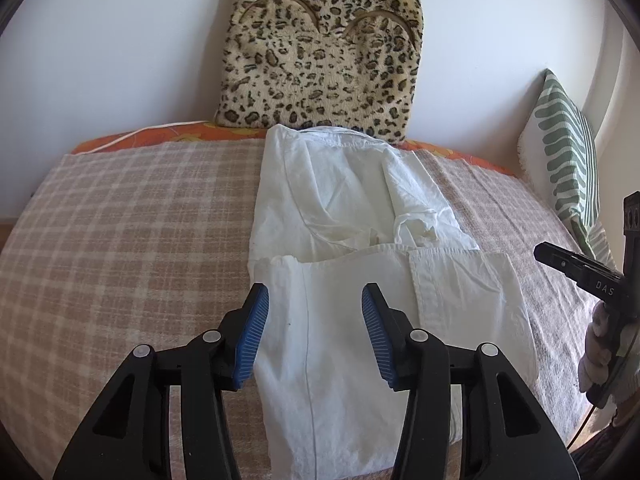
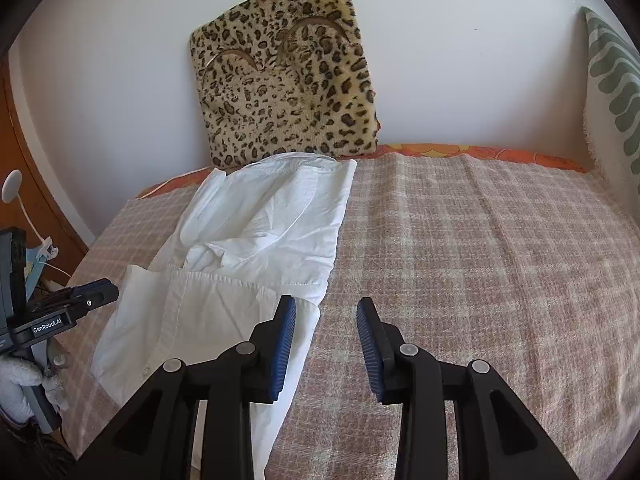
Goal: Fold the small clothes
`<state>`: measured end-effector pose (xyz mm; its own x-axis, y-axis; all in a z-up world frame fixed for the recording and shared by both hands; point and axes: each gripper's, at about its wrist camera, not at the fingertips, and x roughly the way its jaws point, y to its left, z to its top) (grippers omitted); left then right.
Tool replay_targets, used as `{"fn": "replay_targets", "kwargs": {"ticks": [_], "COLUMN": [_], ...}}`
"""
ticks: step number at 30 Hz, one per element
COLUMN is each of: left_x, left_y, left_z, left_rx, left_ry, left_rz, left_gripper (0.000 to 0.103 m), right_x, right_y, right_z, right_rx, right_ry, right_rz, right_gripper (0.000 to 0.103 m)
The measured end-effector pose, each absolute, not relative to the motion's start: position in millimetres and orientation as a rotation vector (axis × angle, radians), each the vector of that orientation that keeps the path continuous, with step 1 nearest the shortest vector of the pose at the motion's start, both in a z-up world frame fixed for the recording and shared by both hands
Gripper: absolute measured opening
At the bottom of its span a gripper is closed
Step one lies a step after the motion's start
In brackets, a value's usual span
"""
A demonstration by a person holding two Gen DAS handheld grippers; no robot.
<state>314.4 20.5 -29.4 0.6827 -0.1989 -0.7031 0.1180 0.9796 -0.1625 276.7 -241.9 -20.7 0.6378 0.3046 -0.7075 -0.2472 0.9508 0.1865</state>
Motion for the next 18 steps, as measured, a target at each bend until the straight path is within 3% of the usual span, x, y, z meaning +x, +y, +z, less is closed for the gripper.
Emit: {"fn": "replay_targets", "kwargs": {"ticks": [6,15,18], "left_x": [309.3,319.6,330.9], "left_y": [30.8,36.7,40.9], "left_z": [5.6,13.0,10.6], "left_rx": [-0.057,-0.015,-0.003], "left_ry": [0.696,0.679,0.683], "left_rz": [-0.136,-0.136,-0.127], "left_gripper": [0.057,0.057,0.057], "right_x": [276.2,289.0,298.0], "right_y": [-234.8,-223.1,-220.7], "right_z": [-13.5,-10.8,-10.7], "right_rx": [0.073,0.059,0.048], "right_ry": [0.804,0.788,0.785], "right_rz": [0.335,0.324,0.312], "right_gripper": [0.045,0.055,0.062]}}
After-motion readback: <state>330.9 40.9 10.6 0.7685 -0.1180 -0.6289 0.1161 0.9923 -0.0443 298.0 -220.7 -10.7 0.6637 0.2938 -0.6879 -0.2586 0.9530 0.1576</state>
